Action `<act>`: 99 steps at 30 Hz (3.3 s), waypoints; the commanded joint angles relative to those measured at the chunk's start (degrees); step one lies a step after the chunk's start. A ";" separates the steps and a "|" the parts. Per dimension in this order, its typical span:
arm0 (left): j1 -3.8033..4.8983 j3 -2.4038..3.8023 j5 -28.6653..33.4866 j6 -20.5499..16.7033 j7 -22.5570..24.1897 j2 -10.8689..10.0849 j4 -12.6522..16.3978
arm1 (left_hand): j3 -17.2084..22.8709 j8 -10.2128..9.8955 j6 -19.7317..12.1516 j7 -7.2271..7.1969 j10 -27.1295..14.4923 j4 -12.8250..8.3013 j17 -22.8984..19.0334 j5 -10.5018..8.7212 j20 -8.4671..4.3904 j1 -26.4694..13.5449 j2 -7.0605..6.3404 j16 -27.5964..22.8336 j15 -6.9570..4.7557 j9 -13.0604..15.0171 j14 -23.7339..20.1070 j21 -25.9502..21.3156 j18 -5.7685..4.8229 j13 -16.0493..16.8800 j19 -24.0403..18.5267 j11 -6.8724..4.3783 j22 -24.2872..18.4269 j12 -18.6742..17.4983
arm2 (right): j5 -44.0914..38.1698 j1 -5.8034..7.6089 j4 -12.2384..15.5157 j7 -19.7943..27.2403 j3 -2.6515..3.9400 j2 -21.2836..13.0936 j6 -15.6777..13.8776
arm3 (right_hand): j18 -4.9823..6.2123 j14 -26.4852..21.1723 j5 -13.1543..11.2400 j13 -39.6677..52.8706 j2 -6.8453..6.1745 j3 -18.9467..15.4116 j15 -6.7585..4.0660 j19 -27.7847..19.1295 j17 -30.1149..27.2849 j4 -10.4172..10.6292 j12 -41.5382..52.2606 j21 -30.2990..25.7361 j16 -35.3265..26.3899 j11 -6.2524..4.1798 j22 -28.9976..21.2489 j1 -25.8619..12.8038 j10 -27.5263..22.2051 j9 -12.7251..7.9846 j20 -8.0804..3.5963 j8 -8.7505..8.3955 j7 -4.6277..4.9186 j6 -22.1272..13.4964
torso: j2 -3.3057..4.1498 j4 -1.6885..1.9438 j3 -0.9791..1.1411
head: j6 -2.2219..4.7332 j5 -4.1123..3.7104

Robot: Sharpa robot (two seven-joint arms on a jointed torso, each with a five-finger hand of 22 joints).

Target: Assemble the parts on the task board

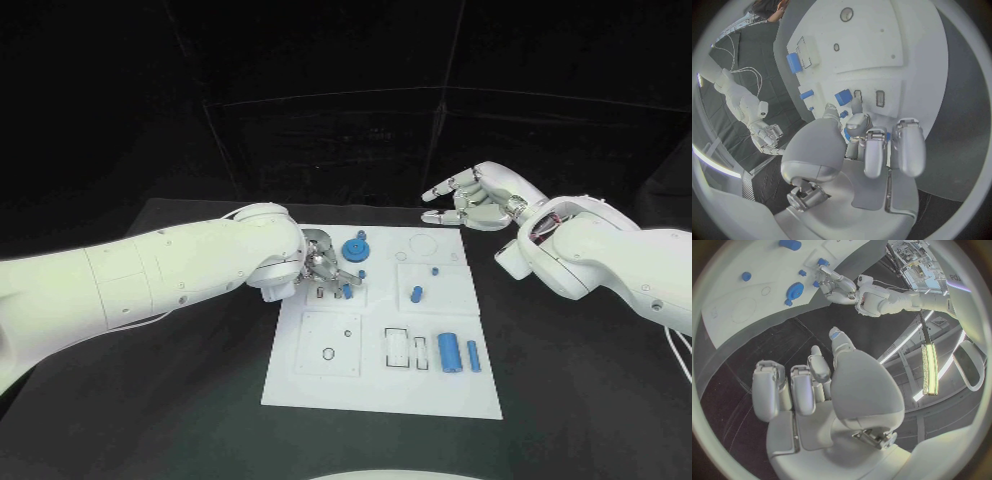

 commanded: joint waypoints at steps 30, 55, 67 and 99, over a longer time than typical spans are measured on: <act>0.12 -0.07 0.51 1.50 -0.22 1.46 -0.09 | 1.43 2.91 -2.28 -0.19 -0.08 -3.77 15.07 -0.25 -0.31 5.36 2.70 0.18 -0.46 3.42 5.84 0.75 -0.41 0.48 0.31 -0.36 0.93 0.73 | -0.65 0.13 -0.67 -0.34 0.02 0.93 1.08 | 0.29 3.46 2.07 -0.17 0.72 -0.16 -0.23 -0.34 3.45 -0.46 -0.32 -0.42 -0.33 -0.23 1.36 0.89 -0.17 0.08 -0.28 0.22 -0.24 0.31 | 0.03 0.11 -0.03 | -0.83 -0.02; 0.18 -0.06 1.20 -1.52 1.88 0.19 1.73 | 49.94 2.85 -4.21 0.09 0.09 -16.48 15.07 3.81 -0.46 2.31 -6.26 0.18 -0.03 6.03 5.84 0.59 -0.23 -0.44 -0.06 -0.31 1.42 -0.73 | -0.98 0.13 -0.62 -1.05 0.02 1.10 1.84 | 0.29 3.49 3.54 -0.24 0.98 -0.04 -0.28 -0.32 3.49 -0.80 -0.36 -0.47 -0.37 -0.26 1.32 1.34 -0.17 0.06 -0.34 0.20 -0.25 0.33 | -0.07 0.31 -0.08 | -1.17 -0.20; 0.58 -0.08 1.60 -3.95 1.63 -1.97 4.23 | 53.69 3.73 -4.48 -0.13 0.42 -18.01 15.07 3.76 -0.23 0.53 -7.28 0.18 -0.44 7.03 5.84 0.70 -0.37 -0.17 0.05 -0.46 1.75 -0.42 | -1.48 0.13 -0.99 -1.91 0.00 1.27 1.92 | 0.29 3.51 3.85 -0.18 0.77 -0.30 -0.27 -0.30 3.56 -0.69 -0.26 -0.47 -0.35 -0.24 1.33 0.99 -0.10 0.07 -0.35 0.21 -0.25 0.38 | -0.13 0.34 0.01 | -1.38 0.24; -0.61 -1.58 -6.83 -6.57 0.95 -2.53 4.61 | 54.89 4.10 -4.38 -0.22 0.81 -18.81 15.07 3.91 -0.28 -0.05 -7.89 0.18 -0.50 7.40 5.84 0.94 -0.45 0.32 0.24 -0.55 2.19 0.07 | -1.71 0.12 -0.90 -1.84 0.00 1.19 1.79 | 0.28 3.53 3.93 -0.14 0.83 -0.36 -0.27 -0.29 3.63 -0.58 -0.19 -0.48 -0.32 -0.25 1.33 0.82 -0.04 0.08 -0.35 0.26 -0.26 0.47 | 0.00 0.19 -0.06 | -1.96 0.54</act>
